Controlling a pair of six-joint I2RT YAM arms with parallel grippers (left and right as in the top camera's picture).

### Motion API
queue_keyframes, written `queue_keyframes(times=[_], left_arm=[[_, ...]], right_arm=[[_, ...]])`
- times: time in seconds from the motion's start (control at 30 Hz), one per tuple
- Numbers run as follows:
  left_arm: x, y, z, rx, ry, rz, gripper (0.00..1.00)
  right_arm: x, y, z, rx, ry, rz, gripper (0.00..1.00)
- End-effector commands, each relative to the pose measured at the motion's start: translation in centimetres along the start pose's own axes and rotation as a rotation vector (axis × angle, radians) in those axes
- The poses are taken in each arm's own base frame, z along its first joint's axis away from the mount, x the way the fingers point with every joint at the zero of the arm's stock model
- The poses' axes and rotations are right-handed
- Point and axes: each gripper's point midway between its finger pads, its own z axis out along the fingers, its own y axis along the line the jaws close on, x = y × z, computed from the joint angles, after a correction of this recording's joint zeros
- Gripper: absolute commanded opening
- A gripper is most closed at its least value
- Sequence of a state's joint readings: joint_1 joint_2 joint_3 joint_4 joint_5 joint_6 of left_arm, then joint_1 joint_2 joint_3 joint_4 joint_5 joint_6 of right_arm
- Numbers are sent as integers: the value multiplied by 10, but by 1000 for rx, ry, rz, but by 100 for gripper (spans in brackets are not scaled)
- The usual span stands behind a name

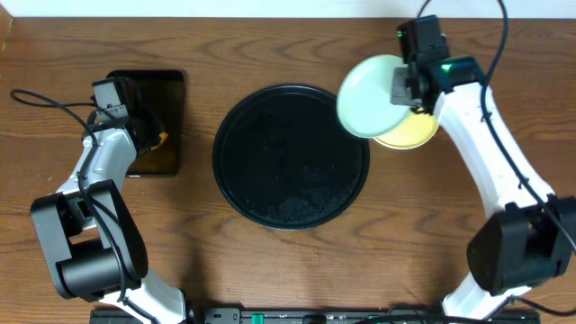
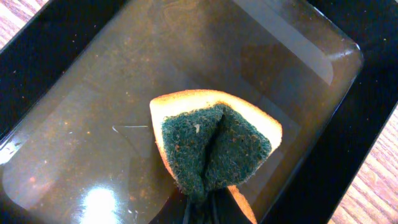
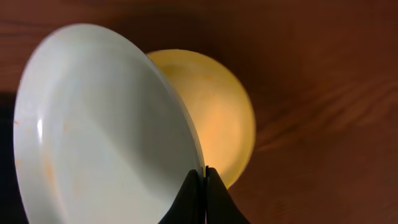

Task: Clean dirty plates on tray and stack at the side
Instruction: 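Regrip the green plate rim and carry it onto the right-side stack, then release the green plate on the stack and move right gripper to tray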

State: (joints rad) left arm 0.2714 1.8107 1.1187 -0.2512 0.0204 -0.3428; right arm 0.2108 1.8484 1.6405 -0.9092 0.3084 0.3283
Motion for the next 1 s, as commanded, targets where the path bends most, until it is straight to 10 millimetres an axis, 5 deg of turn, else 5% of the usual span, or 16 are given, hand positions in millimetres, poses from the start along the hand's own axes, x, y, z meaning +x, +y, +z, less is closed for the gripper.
queue_keyframes(times=[0.0, 0.3, 0.33, 0.4, 0.47, 0.6, 0.8, 0.97], left_arm=[[2, 4, 1, -7, 6, -6, 8], [2, 4, 1, -7, 6, -6, 8], [2, 4, 1, -7, 5, -6, 7], [2, 4, 1, -7, 5, -6, 8], [2, 4, 1, -7, 4, -6, 8], [2, 4, 1, -6, 4, -6, 8], [-7, -1, 2, 10, -36, 28, 7], [2, -3, 16, 28, 0, 80, 8]], right_arm=[[3, -28, 23, 59, 42, 36, 1], [19, -44, 85, -32, 178, 154, 1], [22, -45, 90, -36, 193, 164, 13], [27, -43, 95, -57, 216, 168, 57], [28, -39, 93, -83, 226, 148, 70], [26, -23, 79, -183, 227, 120, 77], [31, 51, 30, -584, 245, -28, 87], [52, 89, 14, -634, 293, -109, 93]])
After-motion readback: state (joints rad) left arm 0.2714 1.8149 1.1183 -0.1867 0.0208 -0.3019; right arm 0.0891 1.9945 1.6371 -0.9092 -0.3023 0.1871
